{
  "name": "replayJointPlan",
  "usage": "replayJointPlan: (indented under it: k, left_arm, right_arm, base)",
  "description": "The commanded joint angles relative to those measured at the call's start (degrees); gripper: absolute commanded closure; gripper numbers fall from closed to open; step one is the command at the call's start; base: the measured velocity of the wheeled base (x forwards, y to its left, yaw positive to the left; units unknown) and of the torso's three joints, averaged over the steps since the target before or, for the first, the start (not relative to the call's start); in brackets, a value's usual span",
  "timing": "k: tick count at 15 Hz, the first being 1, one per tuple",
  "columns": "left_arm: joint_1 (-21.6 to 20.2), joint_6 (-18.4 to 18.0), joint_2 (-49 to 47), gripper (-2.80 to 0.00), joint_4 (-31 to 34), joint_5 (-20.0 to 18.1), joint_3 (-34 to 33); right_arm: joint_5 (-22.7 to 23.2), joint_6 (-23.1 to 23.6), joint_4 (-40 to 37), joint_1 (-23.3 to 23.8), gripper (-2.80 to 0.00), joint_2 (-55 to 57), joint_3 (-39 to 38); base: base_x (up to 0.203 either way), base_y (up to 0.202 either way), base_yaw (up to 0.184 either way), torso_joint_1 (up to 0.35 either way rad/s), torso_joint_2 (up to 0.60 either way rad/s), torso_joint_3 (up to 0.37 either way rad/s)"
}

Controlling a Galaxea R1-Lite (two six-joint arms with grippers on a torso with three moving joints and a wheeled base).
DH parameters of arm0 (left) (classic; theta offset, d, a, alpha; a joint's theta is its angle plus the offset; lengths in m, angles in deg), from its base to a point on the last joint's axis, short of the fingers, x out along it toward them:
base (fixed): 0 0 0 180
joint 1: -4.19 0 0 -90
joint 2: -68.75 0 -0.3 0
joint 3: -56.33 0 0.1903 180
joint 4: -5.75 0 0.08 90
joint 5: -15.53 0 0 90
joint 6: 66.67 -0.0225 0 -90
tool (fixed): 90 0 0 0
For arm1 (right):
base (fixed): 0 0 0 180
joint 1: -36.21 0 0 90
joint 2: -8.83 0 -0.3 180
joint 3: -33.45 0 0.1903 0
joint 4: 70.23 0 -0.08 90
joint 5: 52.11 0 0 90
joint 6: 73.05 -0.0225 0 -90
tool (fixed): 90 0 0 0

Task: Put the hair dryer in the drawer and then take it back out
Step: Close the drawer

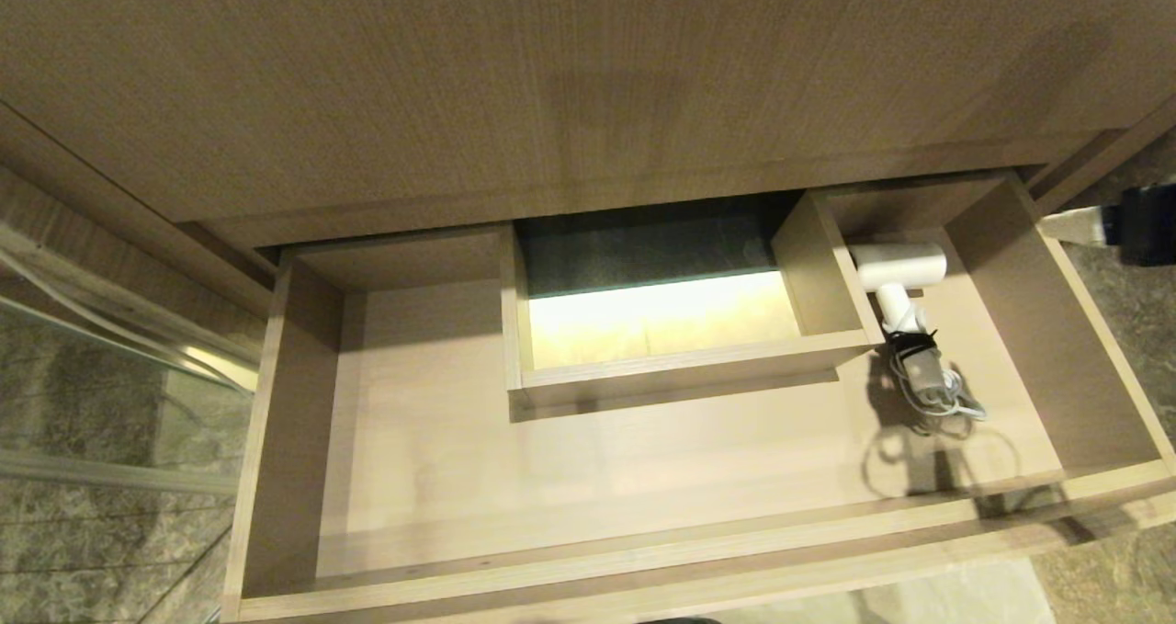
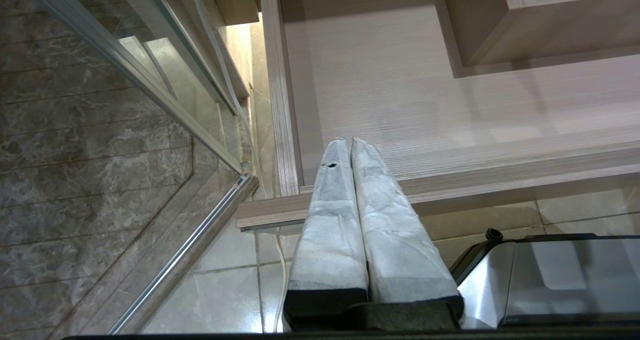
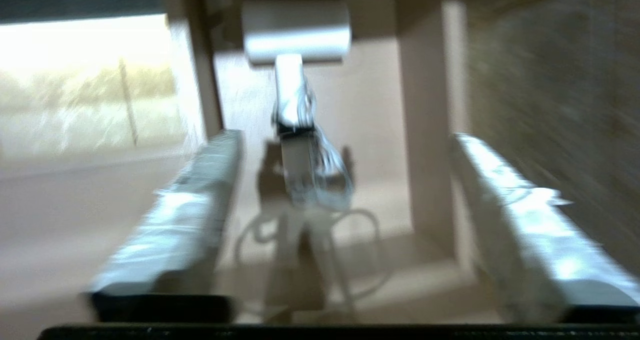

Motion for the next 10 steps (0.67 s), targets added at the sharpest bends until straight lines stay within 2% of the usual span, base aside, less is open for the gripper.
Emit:
replayJointPlan:
  k: [1, 2, 4, 6, 10]
  left_arm:
    - [0.0, 0.0, -0.1, 0.0, 0.0, 0.0, 0.0]
    - [0.0, 0.0, 0.0, 0.0, 0.0, 0.0, 0.0]
    - [0.0, 0.0, 0.0, 0.0, 0.0, 0.0, 0.0]
    - [0.0, 0.0, 0.0, 0.0, 0.0, 0.0, 0.0]
    - [0.0, 0.0, 0.0, 0.0, 0.0, 0.0, 0.0]
  right_arm:
    - [0.0, 0.6, -16.0, 0.0, 0.0, -20.2, 0.8]
    - [-0.7, 0.9, -22.5, 0.1, 0.0, -24.7, 1.2]
    - [-6.4, 1.4, -32.5, 0.0, 0.0, -31.6, 0.8]
    - [-9.9, 1.6, -35.0, -0.1, 0.0, -34.0, -1.5]
    - [-9.9, 1.6, -36.5, -0.1, 0.0, -34.8, -0.8]
  base:
    - [0.0, 0.0, 0.0, 0.0, 0.0, 0.0]
    - [0.0, 0.0, 0.0, 0.0, 0.0, 0.0]
    - [0.0, 0.0, 0.0, 0.0, 0.0, 0.0]
    - [0.0, 0.0, 0.0, 0.0, 0.0, 0.0]
    - [0.0, 0.0, 0.0, 0.0, 0.0, 0.0]
